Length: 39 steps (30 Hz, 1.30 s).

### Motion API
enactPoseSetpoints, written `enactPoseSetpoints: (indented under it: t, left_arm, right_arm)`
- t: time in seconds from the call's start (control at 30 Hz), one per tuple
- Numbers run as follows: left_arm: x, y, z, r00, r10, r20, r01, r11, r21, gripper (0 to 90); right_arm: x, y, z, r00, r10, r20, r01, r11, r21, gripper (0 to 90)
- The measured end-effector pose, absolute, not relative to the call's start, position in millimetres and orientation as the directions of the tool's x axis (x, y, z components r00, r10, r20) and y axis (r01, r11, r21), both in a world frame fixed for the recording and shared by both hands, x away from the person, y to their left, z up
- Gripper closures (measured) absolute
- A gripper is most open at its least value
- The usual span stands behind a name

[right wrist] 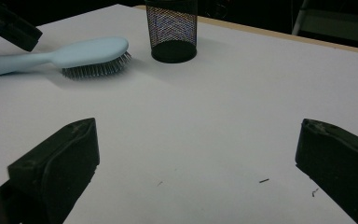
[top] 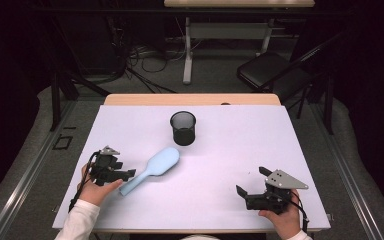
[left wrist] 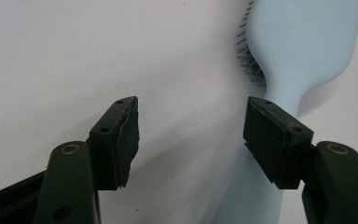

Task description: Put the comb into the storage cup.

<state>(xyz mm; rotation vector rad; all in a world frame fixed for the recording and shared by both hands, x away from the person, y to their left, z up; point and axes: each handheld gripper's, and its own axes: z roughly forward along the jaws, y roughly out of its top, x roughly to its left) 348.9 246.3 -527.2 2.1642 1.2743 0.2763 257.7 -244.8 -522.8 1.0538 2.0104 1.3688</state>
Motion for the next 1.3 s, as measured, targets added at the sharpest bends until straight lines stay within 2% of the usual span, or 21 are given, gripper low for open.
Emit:
enactPoseSetpoints:
  t: [0.27,0.47,0.6,0.77,1.0,1.13,1.2,1.23,1.3]
  left_arm:
    - [348,247,-525,0.503,0.855,-0.131,0.726,-0.335,0.601,32.1]
    - [348,244,-522,0.52,0.836,-0.177,0.734,-0.331,0.593,32.3]
    - [347,241,-522,0.54,0.827,-0.158,0.721,-0.358,0.593,30.7]
    - [347,238,-521,0.555,0.821,-0.133,0.703,-0.378,0.602,25.3]
    - [348,236,-521,0.554,0.82,-0.141,0.707,-0.374,0.6,16.0]
    - [347,234,-521,0.559,0.818,-0.132,0.699,-0.379,0.607,15.0]
    - [347,233,-521,0.56,0.817,-0.135,0.697,-0.377,0.609,10.3]
    - [347,232,-521,0.562,0.816,-0.133,0.696,-0.38,0.609,2.6]
    - [347,232,-521,0.564,0.813,-0.144,0.697,-0.376,0.611,1.2]
  right_arm:
    - [258,-245,-523,-0.584,0.811,0.029,0.326,0.202,0.923,0.0]
    - [258,-245,-523,-0.586,0.81,0.029,0.327,0.203,0.923,0.0]
    - [258,-244,-523,-0.587,0.809,0.026,0.325,0.206,0.923,0.0]
    - [258,-245,-523,-0.587,0.809,0.026,0.325,0.207,0.923,0.0]
    - [258,-244,-523,-0.588,0.808,0.027,0.327,0.207,0.922,0.0]
    - [258,-244,-523,-0.588,0.808,0.028,0.328,0.206,0.922,0.0]
    - [258,-244,-523,-0.588,0.808,0.028,0.327,0.206,0.922,0.0]
    - [258,-244,-523,-0.589,0.808,0.028,0.327,0.206,0.922,0.0]
    - [258,-244,-523,-0.588,0.808,0.027,0.327,0.207,0.922,0.0]
